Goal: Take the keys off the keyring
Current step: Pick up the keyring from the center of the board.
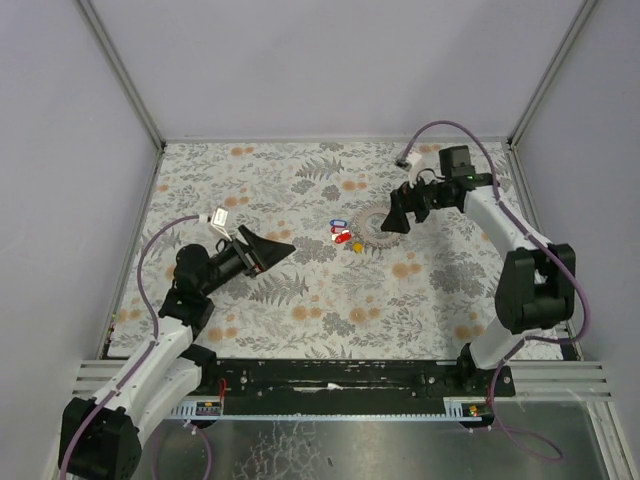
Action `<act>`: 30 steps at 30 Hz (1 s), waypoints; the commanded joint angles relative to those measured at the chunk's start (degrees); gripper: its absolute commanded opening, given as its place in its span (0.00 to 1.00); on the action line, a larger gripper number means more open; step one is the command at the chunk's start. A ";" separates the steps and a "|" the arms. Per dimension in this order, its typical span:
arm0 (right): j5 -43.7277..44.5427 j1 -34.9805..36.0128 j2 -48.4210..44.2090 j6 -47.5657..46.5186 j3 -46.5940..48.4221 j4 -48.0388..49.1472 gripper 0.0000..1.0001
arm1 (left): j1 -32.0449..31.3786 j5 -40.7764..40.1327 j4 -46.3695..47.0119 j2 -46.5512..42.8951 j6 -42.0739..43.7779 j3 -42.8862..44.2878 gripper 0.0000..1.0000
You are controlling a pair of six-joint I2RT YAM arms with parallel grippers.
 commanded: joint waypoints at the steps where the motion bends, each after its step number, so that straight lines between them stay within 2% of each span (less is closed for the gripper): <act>1: 2.25 3.24 6.36 -3.79 5.10 -0.64 0.98 | 0.62 2.07 5.67 1.08 0.33 -0.77 0.99; 7: 5.23 6.76 15.62 -2.73 10.56 -3.38 0.85 | 0.69 2.21 6.93 3.64 1.98 -0.89 0.99; 11: 6.36 8.16 19.80 -0.35 12.37 -3.08 0.79 | 0.75 2.56 8.01 5.32 2.06 -0.77 0.99; 15: 8.03 9.43 22.45 -2.61 15.41 -5.54 0.77 | 0.72 3.08 8.44 5.90 2.06 -0.82 0.99; 16: 7.82 9.43 22.91 -3.92 16.46 -6.44 0.76 | 0.73 3.12 8.40 5.88 2.12 -0.85 0.99; 20: 5.54 9.43 25.00 -21.80 22.92 -19.43 0.73 | 0.74 3.46 7.67 5.41 2.28 -0.70 0.99; 22: 7.48 9.47 23.82 -27.32 22.11 -20.90 0.73 | 0.74 3.51 6.89 4.78 2.62 -0.65 0.99; 26: 11.61 9.50 20.83 -29.74 15.20 -15.00 0.73 | 0.76 3.54 6.87 4.05 3.22 -1.05 0.99; 28: 13.06 9.55 21.25 -29.39 15.02 -13.83 0.73 | 0.74 4.04 7.33 4.09 3.29 -1.03 0.99; 30: 15.29 9.56 22.21 -26.15 15.65 -12.46 0.68 | 0.73 4.38 7.37 3.92 3.12 -0.86 0.98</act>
